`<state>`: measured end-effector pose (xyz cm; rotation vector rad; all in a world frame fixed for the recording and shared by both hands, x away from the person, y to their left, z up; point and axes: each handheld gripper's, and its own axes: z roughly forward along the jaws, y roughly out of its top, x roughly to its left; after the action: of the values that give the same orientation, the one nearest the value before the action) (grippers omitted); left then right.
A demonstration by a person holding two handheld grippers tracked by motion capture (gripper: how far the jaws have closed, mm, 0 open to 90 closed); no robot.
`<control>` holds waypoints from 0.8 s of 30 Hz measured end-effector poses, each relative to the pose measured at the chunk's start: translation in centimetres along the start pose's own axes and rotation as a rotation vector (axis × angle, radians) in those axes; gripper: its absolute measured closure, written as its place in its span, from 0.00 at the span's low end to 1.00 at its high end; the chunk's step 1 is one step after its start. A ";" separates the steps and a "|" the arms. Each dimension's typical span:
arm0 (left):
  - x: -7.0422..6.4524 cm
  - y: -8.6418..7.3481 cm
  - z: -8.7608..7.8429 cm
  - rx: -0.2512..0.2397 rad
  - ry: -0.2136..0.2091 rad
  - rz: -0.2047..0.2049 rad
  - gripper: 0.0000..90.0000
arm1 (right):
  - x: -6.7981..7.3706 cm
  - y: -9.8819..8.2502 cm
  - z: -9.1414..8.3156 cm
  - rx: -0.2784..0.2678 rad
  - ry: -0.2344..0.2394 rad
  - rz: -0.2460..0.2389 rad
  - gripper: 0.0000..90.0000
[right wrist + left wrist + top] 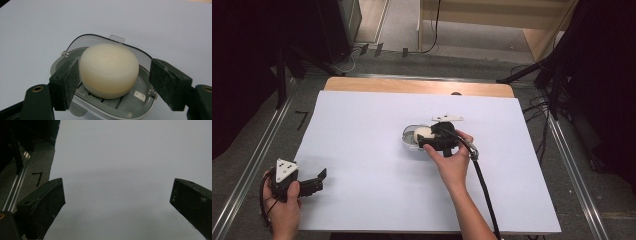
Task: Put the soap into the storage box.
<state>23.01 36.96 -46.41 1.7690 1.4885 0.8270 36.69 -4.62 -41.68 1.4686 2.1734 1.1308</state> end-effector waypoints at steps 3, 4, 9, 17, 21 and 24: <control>0.0 0.0 0.0 0.002 0.001 0.002 0.00 | -0.3 0.1 -0.4 -0.010 -0.006 0.005 0.29; 0.0 0.0 0.0 0.002 0.001 0.001 0.00 | -0.4 0.1 -0.5 -0.013 -0.007 0.007 0.29; 0.0 0.0 0.0 -0.001 0.000 0.000 0.00 | -1.3 0.0 -1.0 -0.030 -0.016 0.025 0.29; 0.0 0.0 0.0 -0.001 0.001 0.001 0.00 | -2.7 -0.4 -1.8 -0.044 -0.034 0.046 0.29; 0.0 0.0 0.0 -0.003 0.001 0.000 0.00 | -3.5 -0.8 -2.2 -0.046 -0.047 0.054 0.29; 0.0 0.0 0.0 0.000 0.001 0.004 0.00 | -4.2 -1.0 -2.6 -0.051 -0.057 0.063 0.28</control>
<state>22.99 36.96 -46.41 1.7721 1.4862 0.8295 36.27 -9.62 -41.53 1.5382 2.0583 1.1415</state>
